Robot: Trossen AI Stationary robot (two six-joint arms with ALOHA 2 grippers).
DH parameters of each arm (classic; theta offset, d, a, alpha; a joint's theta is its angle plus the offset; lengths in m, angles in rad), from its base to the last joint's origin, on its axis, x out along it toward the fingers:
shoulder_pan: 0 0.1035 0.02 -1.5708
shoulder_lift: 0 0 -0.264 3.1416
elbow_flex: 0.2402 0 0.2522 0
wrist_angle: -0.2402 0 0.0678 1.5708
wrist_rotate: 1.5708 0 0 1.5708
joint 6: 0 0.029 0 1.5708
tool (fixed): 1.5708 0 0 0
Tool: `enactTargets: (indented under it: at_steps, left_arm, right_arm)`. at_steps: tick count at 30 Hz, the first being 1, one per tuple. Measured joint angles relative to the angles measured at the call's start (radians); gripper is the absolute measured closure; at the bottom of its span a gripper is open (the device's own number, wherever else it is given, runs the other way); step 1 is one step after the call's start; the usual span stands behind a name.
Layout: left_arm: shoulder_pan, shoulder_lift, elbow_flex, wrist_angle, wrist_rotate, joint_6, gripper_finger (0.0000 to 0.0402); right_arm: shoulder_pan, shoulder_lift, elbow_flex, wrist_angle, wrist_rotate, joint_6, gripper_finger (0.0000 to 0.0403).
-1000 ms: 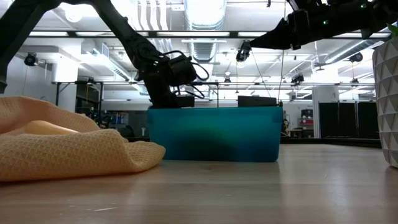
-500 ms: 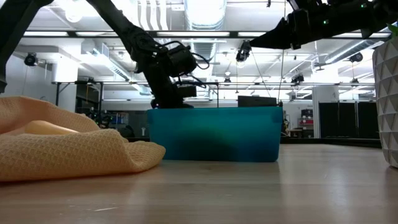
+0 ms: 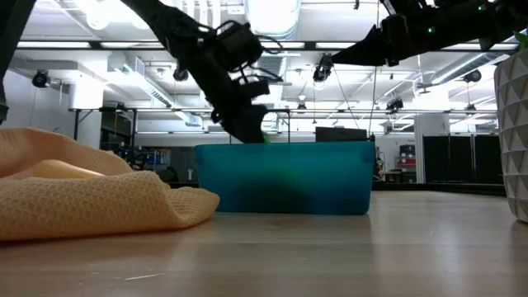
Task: Pick and placing Produce into tupperware
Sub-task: Put the pear into the blue bin
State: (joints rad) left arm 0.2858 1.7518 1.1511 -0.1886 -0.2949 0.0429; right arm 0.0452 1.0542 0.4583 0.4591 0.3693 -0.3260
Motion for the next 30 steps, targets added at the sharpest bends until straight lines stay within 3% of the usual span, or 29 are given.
enactTargets:
  at_steps: [30]
  left_arm:
    - [-0.360, -0.064, 0.000, 0.030, 0.029, -0.011, 0.0195]
  right_arm:
    - [0.000, 0.000, 0.000, 0.001, 0.001, 0.004, 0.0394]
